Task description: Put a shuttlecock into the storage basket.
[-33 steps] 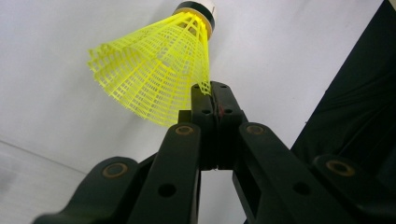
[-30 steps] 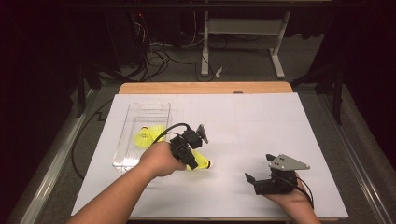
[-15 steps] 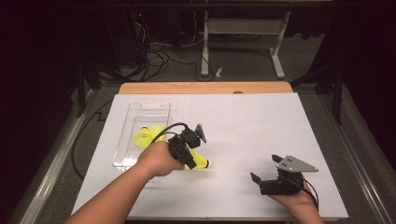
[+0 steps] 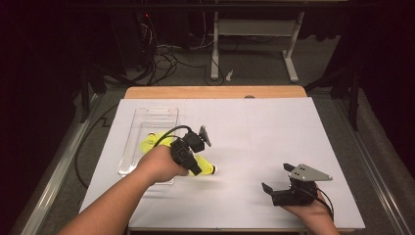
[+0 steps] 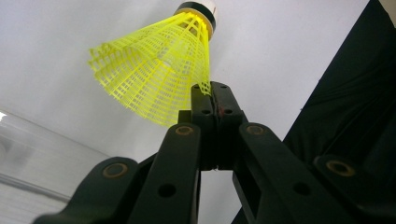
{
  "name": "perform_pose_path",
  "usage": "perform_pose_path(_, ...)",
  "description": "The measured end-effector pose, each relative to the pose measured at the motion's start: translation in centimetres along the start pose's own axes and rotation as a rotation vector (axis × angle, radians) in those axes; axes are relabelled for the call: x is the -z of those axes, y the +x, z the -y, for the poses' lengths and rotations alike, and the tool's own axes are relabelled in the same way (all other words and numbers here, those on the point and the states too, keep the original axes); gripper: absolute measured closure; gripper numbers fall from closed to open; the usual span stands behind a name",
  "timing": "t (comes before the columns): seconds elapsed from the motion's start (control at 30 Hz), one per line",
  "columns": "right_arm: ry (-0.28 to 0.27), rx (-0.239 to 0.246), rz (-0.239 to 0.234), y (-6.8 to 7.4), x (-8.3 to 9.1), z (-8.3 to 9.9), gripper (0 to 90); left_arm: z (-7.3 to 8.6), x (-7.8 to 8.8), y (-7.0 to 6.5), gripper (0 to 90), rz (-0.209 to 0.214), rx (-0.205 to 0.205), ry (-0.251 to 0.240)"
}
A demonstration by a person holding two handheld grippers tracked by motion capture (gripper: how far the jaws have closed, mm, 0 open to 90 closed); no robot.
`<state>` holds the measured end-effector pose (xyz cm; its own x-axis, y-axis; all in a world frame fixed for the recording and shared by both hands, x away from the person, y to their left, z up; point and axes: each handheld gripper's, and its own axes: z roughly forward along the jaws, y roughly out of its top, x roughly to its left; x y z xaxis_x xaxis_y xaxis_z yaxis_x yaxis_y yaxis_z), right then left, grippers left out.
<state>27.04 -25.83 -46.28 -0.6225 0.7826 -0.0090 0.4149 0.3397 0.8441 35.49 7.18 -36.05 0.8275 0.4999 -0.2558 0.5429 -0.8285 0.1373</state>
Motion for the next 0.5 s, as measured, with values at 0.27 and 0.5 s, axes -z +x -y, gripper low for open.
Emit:
perform_pose_path(0.27,0.001,0.001,-0.006,0.1,0.0,0.0,0.2,0.1,0.8,0.0,89.8,0.002,-0.001,0.005)
perform_pose_path(0.5,0.008,0.006,-0.011,0.1,-0.1,0.1,0.2,0.3,2.0,0.1,89.8,-0.013,-0.003,-0.01)
